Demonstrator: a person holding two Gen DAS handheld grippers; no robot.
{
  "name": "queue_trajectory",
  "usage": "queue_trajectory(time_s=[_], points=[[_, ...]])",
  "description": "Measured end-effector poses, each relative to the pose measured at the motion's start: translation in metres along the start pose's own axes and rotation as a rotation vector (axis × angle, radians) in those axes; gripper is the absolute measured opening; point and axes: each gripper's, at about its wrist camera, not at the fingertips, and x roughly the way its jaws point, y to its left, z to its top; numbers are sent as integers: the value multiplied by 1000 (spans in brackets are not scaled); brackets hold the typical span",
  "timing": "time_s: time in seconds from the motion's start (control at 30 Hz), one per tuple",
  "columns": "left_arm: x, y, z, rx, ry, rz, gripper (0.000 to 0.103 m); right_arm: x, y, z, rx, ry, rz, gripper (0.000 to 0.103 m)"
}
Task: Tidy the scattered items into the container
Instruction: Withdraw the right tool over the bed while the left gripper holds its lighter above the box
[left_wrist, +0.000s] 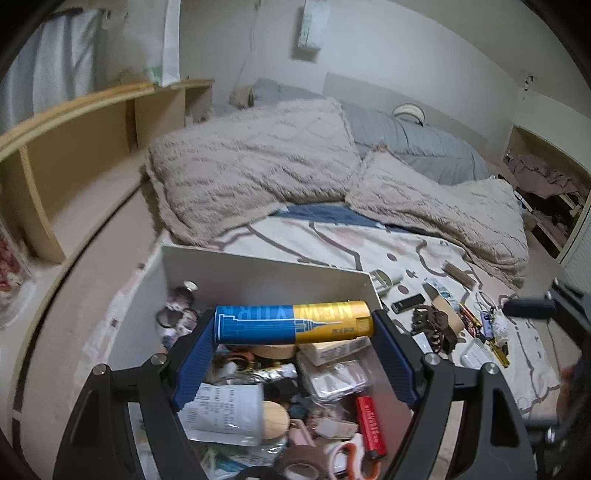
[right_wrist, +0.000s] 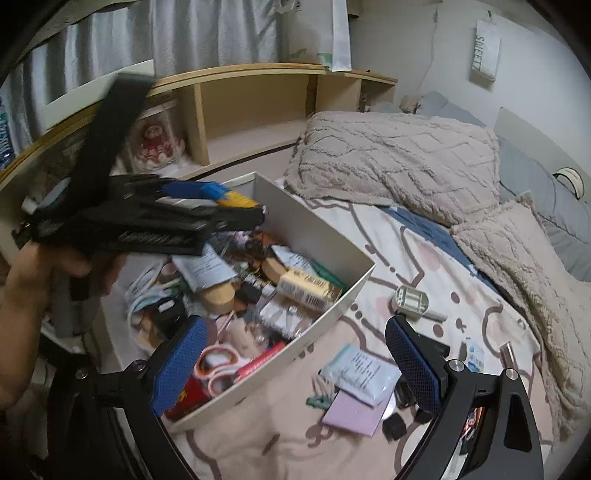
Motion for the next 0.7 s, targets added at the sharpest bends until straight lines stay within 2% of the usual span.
queue_trajectory(time_s=[0.17,0.33,0.53,0.7], points=[[28,-7,2,-32,85,-15,81,-7,-2,-16,27,-37,47,97],[56,-17,4,-31,151,-17,82,-8,-13,-37,106,-56,81,97],[87,-19,9,-72,236,-47,82,-8,-32,-58,173,-39,79,97],[104,-22,11,-82,281,-27,82,-9,-41,-65,195,-58,71,97]])
